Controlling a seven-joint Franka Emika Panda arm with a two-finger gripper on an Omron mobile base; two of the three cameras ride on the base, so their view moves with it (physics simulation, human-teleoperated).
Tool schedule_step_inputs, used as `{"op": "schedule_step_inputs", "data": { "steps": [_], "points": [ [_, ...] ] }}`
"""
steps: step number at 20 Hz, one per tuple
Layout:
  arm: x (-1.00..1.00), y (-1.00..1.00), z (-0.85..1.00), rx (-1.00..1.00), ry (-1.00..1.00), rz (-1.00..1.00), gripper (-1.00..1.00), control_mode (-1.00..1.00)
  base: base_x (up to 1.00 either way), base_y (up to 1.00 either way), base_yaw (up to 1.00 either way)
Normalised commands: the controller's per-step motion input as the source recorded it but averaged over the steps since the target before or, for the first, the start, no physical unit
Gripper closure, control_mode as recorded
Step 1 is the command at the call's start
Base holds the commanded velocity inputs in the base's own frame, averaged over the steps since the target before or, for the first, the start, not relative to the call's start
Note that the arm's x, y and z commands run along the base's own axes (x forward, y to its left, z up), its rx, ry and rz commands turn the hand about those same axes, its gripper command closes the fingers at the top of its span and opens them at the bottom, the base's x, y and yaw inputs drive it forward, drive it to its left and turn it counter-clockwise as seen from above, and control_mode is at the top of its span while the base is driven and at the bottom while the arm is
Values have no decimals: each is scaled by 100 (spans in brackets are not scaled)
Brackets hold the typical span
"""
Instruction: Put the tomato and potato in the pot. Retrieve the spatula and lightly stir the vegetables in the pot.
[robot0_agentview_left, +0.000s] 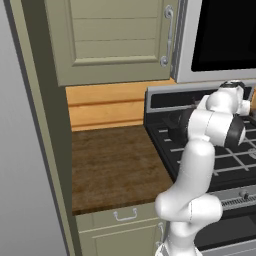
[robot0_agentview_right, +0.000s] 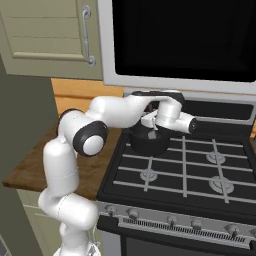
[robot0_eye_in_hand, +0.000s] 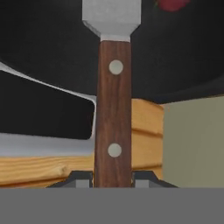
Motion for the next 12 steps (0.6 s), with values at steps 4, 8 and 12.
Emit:
{"op": "schedule_step_inputs", "data": {
  "steps": [4,8,12],
  "points": [
    [-46,0,11,10,0,4,100,-100,0,0,0],
    [-12,0,2,12,0,5,100,-100,0,0,0],
    [15,6,-23,6,0,5,100,-100,0,0,0]
  ]
}}
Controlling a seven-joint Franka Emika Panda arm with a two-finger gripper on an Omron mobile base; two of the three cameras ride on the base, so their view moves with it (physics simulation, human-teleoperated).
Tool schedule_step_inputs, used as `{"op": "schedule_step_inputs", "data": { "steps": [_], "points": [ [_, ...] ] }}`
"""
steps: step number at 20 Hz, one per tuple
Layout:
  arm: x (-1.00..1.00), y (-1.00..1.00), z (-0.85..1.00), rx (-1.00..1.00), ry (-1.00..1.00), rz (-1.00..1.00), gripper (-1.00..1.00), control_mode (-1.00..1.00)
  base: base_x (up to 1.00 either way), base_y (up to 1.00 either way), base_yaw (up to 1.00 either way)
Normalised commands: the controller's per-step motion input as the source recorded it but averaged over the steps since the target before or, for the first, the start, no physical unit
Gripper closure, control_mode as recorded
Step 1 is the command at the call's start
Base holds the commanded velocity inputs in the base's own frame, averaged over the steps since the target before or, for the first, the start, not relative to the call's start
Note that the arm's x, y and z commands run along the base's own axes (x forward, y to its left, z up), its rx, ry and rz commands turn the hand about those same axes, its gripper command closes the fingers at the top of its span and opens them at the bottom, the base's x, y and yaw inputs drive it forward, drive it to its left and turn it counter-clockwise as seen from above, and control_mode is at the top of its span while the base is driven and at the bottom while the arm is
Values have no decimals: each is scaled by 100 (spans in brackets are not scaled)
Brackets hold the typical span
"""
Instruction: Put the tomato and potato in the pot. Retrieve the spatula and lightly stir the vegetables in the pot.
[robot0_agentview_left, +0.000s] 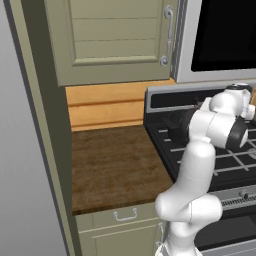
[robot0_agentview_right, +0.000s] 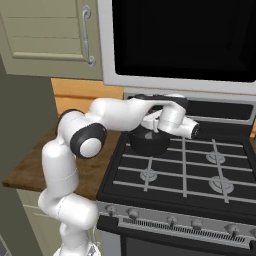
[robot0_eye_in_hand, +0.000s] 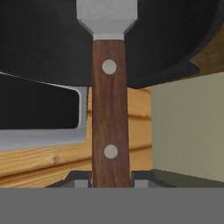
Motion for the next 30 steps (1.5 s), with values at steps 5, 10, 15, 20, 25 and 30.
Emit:
{"op": "schedule_step_inputs", "data": {
  "steps": [5,10,15,20,25,30],
  "points": [
    [19,8,-44,7,0,5,100,-100,0,0,0],
    [0,10,-70,13,-1,7,100,-100,0,0,0],
    [10,23,-26,18,-10,7,100,-100,0,0,0],
    [2,13,-2,16,-20,7,100,-100,0,0,0],
    [-5,1,0,3,-26,2,100,-100,0,0,0],
    [-21,-4,0,-17,-12,-1,100,-100,0,0,0]
  ]
}}
